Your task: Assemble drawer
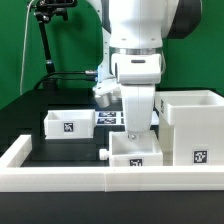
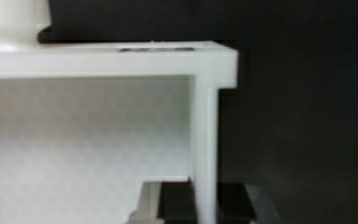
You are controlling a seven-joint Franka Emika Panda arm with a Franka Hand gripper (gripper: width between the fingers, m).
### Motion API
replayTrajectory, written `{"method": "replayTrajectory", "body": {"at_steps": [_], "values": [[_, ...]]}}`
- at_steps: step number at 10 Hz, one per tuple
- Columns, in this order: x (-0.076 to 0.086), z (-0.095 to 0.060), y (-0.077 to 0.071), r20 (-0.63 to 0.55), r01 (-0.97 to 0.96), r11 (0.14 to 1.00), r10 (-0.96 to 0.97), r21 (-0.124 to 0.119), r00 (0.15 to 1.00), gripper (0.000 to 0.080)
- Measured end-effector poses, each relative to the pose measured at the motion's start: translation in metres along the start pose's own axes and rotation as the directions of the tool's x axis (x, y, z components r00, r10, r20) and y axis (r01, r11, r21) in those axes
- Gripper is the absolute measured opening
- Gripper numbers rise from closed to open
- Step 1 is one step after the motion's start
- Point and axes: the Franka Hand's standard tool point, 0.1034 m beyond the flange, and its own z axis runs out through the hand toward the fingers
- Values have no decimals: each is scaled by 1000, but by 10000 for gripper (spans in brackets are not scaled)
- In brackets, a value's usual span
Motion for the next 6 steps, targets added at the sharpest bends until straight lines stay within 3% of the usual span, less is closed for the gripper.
{"method": "replayTrajectory", "body": {"at_steps": [2, 3, 4, 5, 6], "values": [[-1, 0, 0, 1, -1, 1000, 1, 0, 1000, 48], [-3, -3, 0, 2, 0, 1000, 0, 1, 1000, 225], [-6, -5, 1, 3, -4, 1000, 4, -1, 1000, 225], [-10, -5, 1, 2, -10, 1000, 10, -1, 1000, 425], [-14, -5, 1, 2, -17, 1000, 17, 0, 1000, 557]]}}
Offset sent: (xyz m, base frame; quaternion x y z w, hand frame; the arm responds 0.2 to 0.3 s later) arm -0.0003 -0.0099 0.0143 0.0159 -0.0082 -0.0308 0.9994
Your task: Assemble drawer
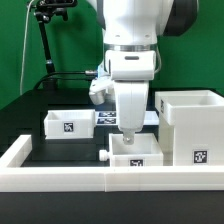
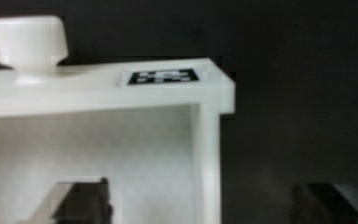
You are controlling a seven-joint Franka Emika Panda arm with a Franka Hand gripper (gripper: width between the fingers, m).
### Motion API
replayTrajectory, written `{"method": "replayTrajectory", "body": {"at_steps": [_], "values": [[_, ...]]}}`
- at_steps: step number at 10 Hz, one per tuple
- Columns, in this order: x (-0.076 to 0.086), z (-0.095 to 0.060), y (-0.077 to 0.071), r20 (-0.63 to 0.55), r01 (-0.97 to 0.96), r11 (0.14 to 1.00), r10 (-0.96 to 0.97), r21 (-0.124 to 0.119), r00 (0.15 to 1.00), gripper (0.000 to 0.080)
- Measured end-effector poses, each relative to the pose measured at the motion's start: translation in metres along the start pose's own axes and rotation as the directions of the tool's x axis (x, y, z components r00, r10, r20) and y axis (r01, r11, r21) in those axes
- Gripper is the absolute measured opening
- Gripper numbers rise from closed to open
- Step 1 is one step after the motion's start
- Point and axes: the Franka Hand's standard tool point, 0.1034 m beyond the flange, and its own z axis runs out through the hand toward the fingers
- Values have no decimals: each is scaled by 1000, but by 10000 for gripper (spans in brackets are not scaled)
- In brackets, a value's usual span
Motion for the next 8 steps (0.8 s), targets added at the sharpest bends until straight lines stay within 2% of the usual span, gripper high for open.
{"method": "replayTrajectory", "body": {"at_steps": [1, 4, 8], "values": [[-5, 3, -1, 0, -5, 1000, 5, 3, 1000, 633], [-15, 11, -6, -1, -21, 1000, 21, 19, 1000, 648], [-15, 12, -6, -1, -26, 999, 26, 20, 1000, 635]]}}
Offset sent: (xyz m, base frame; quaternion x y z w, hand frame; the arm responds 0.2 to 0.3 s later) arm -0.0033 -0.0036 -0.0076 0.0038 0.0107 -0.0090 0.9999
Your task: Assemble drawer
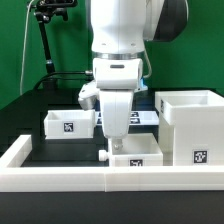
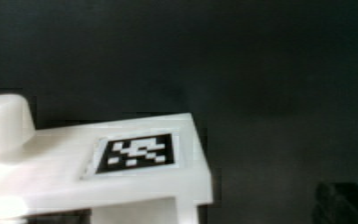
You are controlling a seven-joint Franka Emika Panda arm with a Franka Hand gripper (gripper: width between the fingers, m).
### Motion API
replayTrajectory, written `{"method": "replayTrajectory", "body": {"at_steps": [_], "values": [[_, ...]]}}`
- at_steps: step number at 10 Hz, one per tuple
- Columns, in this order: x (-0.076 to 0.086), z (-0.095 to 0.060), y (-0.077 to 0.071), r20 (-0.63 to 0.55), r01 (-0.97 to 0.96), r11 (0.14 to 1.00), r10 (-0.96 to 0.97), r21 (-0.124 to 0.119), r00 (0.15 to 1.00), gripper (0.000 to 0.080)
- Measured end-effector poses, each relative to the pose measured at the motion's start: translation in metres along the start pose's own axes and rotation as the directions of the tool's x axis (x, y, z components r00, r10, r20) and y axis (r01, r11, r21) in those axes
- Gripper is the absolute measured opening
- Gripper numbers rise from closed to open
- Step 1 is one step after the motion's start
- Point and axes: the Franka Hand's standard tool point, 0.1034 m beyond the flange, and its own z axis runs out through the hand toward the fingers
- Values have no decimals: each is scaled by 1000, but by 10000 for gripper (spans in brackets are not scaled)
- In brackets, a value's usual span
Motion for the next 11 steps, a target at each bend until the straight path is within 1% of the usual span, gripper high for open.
{"method": "replayTrajectory", "body": {"at_steps": [1, 2, 3, 4, 5, 6, 10, 11], "values": [[0, 0, 0, 0, -1, 1000, 1, 0, 1000, 449], [0, 0, 0, 0, -2, 1000, 2, 0, 1000, 449], [0, 0, 0, 0, -2, 1000, 2, 0, 1000, 266], [0, 0, 0, 0, -2, 1000, 2, 0, 1000, 118], [-1, 0, 1, 0, -4, 1000, 4, -3, 1000, 118], [-1, -1, 2, 0, -4, 1000, 4, -8, 1000, 43], [-2, -3, 4, -1, 10, 1000, -10, -14, 1000, 43], [-1, -5, 5, -1, 31, 999, -31, -22, 1000, 43]]}}
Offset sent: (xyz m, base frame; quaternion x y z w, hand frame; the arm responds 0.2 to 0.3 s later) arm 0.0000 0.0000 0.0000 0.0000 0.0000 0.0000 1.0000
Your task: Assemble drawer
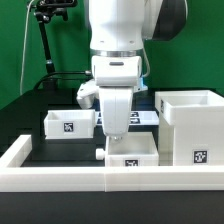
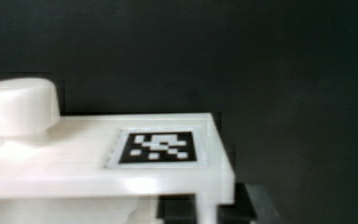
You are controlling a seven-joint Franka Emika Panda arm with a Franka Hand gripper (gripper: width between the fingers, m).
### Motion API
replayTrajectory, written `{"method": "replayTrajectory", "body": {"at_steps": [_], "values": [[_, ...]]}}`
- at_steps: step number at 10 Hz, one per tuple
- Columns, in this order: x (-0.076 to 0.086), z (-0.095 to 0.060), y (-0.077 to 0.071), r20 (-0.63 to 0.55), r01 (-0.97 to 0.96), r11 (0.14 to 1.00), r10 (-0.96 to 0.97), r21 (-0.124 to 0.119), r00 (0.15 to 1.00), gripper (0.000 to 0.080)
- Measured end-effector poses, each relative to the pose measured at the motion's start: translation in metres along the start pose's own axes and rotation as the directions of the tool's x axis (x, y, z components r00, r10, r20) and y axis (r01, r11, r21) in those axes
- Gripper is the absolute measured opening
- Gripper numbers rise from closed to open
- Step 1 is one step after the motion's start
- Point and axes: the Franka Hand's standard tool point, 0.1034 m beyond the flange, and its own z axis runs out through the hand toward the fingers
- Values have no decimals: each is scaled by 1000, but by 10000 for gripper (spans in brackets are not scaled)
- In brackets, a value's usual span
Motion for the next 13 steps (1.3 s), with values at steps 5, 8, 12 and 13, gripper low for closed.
{"method": "replayTrajectory", "body": {"at_steps": [5, 8, 12, 13], "values": [[4, -1, -3, -4, 8, 1000, -8, -21, 1000, 43], [5, 0, -3, -5, 38, 999, -38, -24, 999, 44], [11, 2, -1, -9, 45, 999, -45, -23, 999, 44], [11, 2, -1, -9, 37, 999, -37, -23, 999, 44]]}}
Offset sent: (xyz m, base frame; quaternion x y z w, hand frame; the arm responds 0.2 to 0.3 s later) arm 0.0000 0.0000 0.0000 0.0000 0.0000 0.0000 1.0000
